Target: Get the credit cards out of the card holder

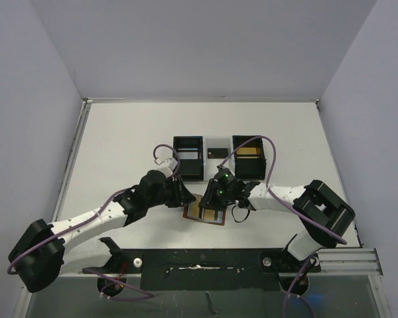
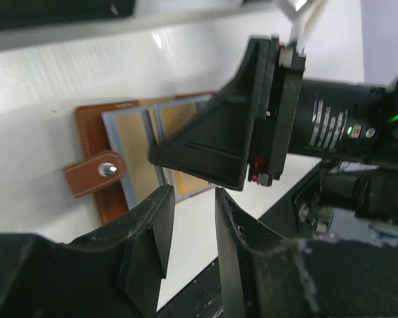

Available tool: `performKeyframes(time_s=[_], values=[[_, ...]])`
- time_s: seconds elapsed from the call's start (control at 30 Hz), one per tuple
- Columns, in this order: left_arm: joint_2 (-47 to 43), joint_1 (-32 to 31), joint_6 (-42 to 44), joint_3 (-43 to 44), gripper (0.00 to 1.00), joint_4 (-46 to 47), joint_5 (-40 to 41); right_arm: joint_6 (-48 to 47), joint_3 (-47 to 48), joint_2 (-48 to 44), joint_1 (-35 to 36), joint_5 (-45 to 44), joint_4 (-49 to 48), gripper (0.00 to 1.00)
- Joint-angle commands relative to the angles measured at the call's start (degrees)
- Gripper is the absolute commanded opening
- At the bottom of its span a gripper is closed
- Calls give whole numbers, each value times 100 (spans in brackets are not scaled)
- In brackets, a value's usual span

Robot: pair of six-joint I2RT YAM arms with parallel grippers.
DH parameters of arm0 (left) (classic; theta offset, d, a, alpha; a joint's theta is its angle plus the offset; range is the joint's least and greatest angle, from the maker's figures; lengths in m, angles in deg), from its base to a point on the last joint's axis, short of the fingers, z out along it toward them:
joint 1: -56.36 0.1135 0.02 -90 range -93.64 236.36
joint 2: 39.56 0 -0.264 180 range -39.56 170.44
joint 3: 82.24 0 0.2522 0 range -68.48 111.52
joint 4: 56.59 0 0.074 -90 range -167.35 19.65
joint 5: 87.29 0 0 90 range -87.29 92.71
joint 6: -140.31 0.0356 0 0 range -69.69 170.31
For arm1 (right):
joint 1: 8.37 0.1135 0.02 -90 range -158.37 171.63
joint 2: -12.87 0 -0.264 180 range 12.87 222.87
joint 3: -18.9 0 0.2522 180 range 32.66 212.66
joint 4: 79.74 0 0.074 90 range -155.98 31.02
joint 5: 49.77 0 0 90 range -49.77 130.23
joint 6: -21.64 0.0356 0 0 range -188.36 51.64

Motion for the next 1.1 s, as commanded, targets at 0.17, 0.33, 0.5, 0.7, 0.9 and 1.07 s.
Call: performKeyframes(time_s=[0.17, 0.33, 0.5, 0.7, 0.9, 1.07], values=[[1475, -556, 616, 771, 16, -590, 50, 366, -224, -34, -71, -385, -27, 29], [1855, -574, 587, 803, 13, -858, 348, 377, -310, -86, -136, -251, -157, 31], [2082, -576, 470, 673, 10, -961, 537, 347, -226, -180, -131, -227, -83, 32], [2040, -568, 423, 664, 10, -1029, 664, 195, 135, -489, -53, -692, 713, 35], [1927, -574, 300, 755, 10, -959, 541, -24, 403, -331, -25, -607, 1068, 35], [1861, -573, 308, 668, 11, -840, 492, 58, 337, -152, 17, -459, 799, 35]])
